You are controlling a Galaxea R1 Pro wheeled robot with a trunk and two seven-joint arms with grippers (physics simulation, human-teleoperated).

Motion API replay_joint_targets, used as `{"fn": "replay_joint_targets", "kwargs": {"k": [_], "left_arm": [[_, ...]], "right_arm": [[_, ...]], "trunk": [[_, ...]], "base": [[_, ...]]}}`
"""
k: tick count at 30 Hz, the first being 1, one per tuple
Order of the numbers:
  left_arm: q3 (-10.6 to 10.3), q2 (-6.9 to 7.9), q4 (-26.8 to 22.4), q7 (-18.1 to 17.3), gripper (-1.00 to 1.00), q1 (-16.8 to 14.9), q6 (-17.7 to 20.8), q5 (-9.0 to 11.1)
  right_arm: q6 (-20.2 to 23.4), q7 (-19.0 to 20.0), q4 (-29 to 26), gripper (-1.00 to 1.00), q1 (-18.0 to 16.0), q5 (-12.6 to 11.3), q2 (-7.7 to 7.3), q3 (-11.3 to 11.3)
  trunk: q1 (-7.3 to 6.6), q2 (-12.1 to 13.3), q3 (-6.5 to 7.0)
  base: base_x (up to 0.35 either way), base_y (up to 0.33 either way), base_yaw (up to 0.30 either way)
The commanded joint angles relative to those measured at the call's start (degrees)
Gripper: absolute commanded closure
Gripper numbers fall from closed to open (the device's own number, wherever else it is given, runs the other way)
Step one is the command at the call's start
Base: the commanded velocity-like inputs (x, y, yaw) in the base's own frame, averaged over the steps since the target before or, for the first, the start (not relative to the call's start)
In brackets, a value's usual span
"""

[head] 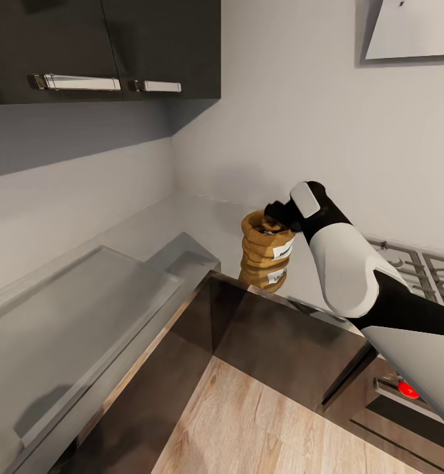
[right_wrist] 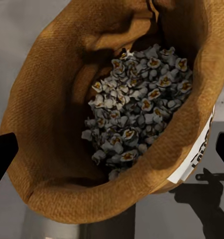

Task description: In the kitchen, take the popcorn bag from the countertop, put it into the microwave, and heat it until the popcorn is cooked so the cooked popcorn ends up inside the bag.

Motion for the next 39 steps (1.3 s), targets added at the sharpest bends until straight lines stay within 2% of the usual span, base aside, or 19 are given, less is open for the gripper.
{"fn": "replay_joint_targets", "kwargs": {"k": [1, 7, 16, 34, 36, 39], "left_arm": [[0.1, 0.00, 0.0, 0.0, -1.00, 0.0, -0.1, 0.2], [0.1, 0.01, 0.0, 0.0, -1.00, 0.0, -0.1, 0.2], [0.1, 0.05, 0.0, 0.0, -1.00, 0.0, -0.1, 0.2], [0.1, 0.01, 0.0, 0.0, -1.00, 0.0, -0.1, 0.2], [0.1, 0.01, 0.0, 0.0, -1.00, 0.0, -0.1, 0.2], [0.1, 0.00, 0.0, 0.0, -1.00, 0.0, -0.1, 0.2]], "right_arm": [[-0.1, -0.5, -0.1, -1.00, 0.0, -0.6, 0.03, -0.1], [-1.2, -0.4, -0.1, -1.00, 0.0, -0.3, 0.03, 0.1], [-0.6, -0.7, 0.3, -1.00, 0.0, -0.4, 0.03, 0.2], [-1.4, -1.9, 1.2, -1.00, 0.0, -0.2, 0.03, 0.2], [-2.1, -1.9, 2.8, -1.00, 0.0, -0.1, 0.03, 0.2], [-5.7, -1.8, 5.9, -1.00, 0.0, -0.1, 0.03, 0.3]], "trunk": [[0.00, 0.0, -0.06], [0.00, 0.0, -0.06], [0.00, 0.0, -0.06], [0.00, 0.0, -1.33], [0.00, 0.0, -1.34], [0.00, 0.0, -1.35]], "base": [[0.000, 0.000, 0.000], [0.000, 0.000, 0.000], [0.000, 0.000, 0.000], [0.000, 0.000, 0.000], [0.000, 0.000, 0.000], [0.000, 0.000, 0.000]]}}
